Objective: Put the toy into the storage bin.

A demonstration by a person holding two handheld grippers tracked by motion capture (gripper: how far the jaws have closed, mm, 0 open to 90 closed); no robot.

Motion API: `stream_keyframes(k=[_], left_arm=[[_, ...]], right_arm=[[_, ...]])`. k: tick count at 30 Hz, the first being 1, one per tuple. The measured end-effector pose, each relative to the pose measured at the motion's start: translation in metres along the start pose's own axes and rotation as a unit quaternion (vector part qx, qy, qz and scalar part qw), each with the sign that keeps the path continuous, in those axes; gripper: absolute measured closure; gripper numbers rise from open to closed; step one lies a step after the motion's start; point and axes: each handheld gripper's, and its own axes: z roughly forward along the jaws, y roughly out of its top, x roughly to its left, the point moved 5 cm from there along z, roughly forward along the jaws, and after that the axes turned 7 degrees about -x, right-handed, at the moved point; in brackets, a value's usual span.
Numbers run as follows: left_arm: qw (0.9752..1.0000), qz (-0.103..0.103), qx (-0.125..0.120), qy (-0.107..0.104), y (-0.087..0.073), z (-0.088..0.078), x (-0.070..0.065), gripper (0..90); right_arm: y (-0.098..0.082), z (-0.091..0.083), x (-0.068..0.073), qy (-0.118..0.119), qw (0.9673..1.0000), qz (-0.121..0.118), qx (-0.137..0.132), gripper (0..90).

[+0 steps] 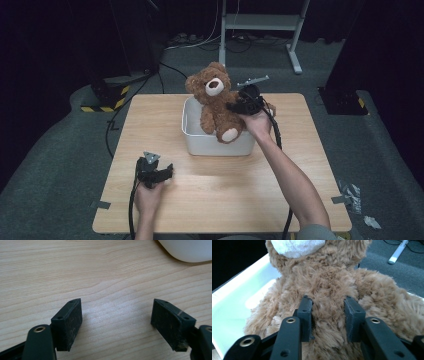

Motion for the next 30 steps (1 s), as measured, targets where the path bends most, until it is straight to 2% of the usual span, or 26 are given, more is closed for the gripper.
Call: stream_keyframes(k=[17, 25, 30], left_arm=[[1.0000, 0.000, 0.000, 0.000, 0.0000, 0.0000, 0.0000, 24.9], [1.0000, 0.001, 0.000, 0.000, 0.0000, -0.0001, 0.0001, 24.9], [1.0000, -0.001, -0.001, 0.000, 0.0001, 0.0001, -0.0002, 24.9]], right_arm=[[-0.0002, -0.0030, 0.0023, 0.001, 1.0000, -0.003, 0.004, 57.1], [-0.0005, -0.0056, 0.0043, -0.004, 0.9996, -0.026, 0.010, 68.4], [-0.0013, -0.0063, 0.0052, 0.004, 0.9996, -0.027, 0.013, 74.3]])
